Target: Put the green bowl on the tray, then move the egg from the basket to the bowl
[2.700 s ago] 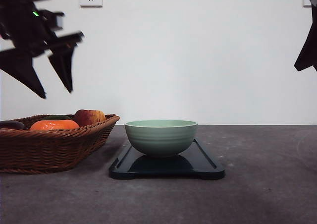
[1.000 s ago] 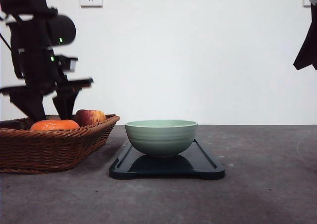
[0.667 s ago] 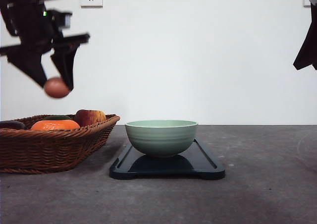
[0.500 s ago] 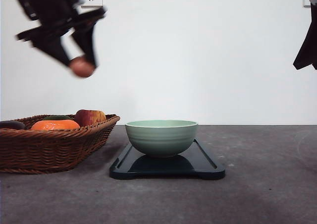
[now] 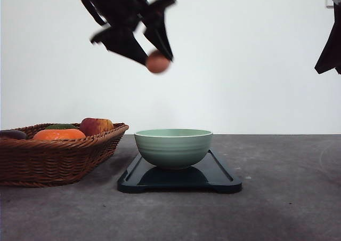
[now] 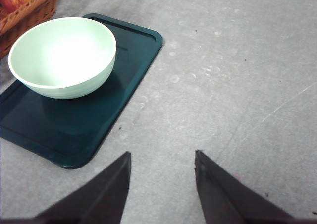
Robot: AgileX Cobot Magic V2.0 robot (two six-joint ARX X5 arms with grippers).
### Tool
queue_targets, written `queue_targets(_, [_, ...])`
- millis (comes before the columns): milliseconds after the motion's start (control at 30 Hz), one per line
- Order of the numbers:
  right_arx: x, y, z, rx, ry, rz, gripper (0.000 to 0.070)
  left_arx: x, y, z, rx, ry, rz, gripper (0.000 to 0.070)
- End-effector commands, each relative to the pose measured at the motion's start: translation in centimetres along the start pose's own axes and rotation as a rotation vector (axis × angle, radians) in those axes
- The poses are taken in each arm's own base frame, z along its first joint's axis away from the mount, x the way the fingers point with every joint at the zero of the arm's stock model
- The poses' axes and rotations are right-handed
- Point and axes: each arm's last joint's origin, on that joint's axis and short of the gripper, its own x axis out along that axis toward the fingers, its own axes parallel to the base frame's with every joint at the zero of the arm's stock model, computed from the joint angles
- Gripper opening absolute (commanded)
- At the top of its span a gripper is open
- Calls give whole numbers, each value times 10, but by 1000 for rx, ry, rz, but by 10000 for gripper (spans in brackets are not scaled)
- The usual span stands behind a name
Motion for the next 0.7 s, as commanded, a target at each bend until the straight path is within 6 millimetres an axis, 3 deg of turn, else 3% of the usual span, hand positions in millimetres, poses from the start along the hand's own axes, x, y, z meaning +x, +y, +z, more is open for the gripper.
queue_targets(0, [0, 0, 1, -9, -8, 1, 255, 17, -5, -2, 25, 20, -9, 224])
queue_targets(333, [0, 0, 2, -9, -13, 1, 255, 82, -5, -41, 29, 164, -3, 224])
queue_targets(667, [0, 1, 2, -9, -14, 3, 255, 102, -1, -56, 24, 218, 5, 224])
